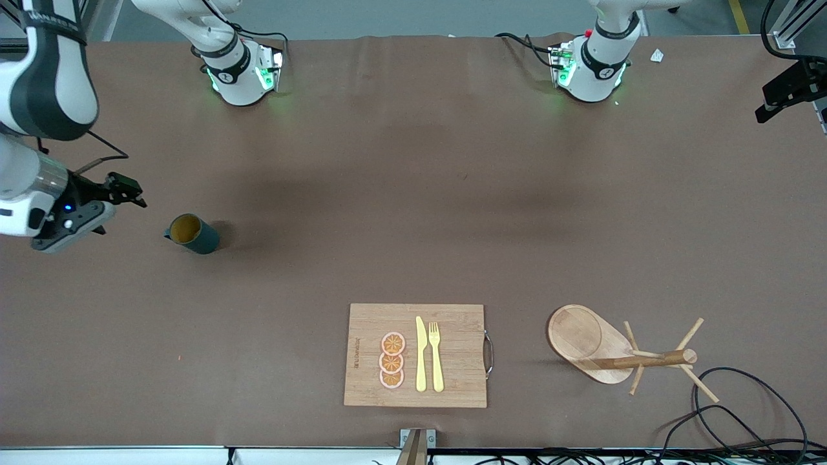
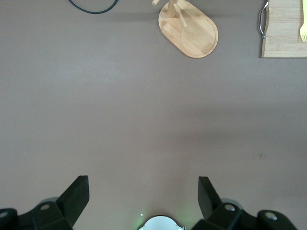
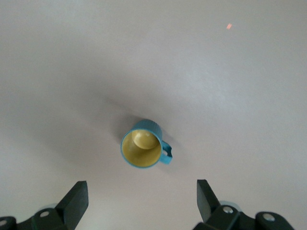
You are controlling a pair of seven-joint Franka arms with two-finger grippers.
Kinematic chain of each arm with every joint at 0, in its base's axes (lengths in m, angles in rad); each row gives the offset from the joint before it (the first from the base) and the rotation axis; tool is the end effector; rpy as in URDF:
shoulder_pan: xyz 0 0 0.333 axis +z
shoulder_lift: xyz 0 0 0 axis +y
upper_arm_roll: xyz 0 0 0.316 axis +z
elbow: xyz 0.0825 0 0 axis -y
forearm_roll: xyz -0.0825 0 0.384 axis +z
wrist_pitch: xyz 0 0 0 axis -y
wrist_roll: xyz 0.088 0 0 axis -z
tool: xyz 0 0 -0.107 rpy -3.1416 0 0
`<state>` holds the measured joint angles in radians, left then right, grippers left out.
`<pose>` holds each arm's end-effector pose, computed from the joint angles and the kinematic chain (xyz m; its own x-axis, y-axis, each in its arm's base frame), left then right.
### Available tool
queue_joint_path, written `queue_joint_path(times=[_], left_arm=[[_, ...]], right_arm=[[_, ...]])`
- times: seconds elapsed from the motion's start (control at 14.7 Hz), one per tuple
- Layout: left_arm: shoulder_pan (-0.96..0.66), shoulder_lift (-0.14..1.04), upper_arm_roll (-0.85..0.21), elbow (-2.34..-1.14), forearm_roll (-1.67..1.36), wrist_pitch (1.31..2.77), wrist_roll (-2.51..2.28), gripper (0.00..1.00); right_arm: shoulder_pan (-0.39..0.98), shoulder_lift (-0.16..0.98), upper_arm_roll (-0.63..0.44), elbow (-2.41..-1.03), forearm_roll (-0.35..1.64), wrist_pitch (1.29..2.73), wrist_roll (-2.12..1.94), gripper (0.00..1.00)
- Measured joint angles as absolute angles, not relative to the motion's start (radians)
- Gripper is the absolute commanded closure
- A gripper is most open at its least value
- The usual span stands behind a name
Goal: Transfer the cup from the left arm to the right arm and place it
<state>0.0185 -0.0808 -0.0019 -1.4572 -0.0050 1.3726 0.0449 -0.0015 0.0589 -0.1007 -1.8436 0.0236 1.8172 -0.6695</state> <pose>0.5051 0.0077 0.7024 0.9996 -0.0293 -0.0036 -0.0293 -0.9996 0.0049 0.5667 -0.0552 0.4826 0.8447 0.5323 -0.0564 0.5289 -0.8462 -0.0656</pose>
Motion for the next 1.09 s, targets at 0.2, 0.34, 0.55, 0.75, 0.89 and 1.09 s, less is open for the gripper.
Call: queue_joint_path(times=[0.2, 0.34, 0.55, 0.75, 0.89, 1.09], left_arm=[[0.019, -0.081, -0.002, -1.457, -0.005, 1.366, 0.045, 0.0], [0.018, -0.081, -0.002, -1.457, -0.005, 1.363, 0.045, 0.0], [0.018, -0.082, -0.002, -1.457, -0.005, 1.361, 0.045, 0.0], [0.018, -0.082, -0.012, -1.462, -0.005, 1.361, 0.045, 0.0], [0.018, -0.082, -0.04, -1.474, -0.005, 1.366, 0.039, 0.0], [0.017, -0.083, -0.07, -1.488, -0.005, 1.379, 0.031, 0.0]], right_arm=[[-0.001, 0.059, -0.1, -1.779, 0.019, 1.765, -0.501, 0.0], [0.0, 0.061, -0.1, -1.723, 0.013, 1.727, -0.403, 0.0], [-0.007, 0.081, -0.105, -1.581, 0.012, 1.622, -0.359, 0.0], [-0.017, 0.096, -0.112, -1.497, 0.013, 1.57, -0.356, 0.0], [-0.017, 0.1, -0.112, -1.485, 0.013, 1.505, -0.344, 0.0], [-0.016, 0.099, -0.108, -1.474, 0.013, 1.435, -0.271, 0.0]])
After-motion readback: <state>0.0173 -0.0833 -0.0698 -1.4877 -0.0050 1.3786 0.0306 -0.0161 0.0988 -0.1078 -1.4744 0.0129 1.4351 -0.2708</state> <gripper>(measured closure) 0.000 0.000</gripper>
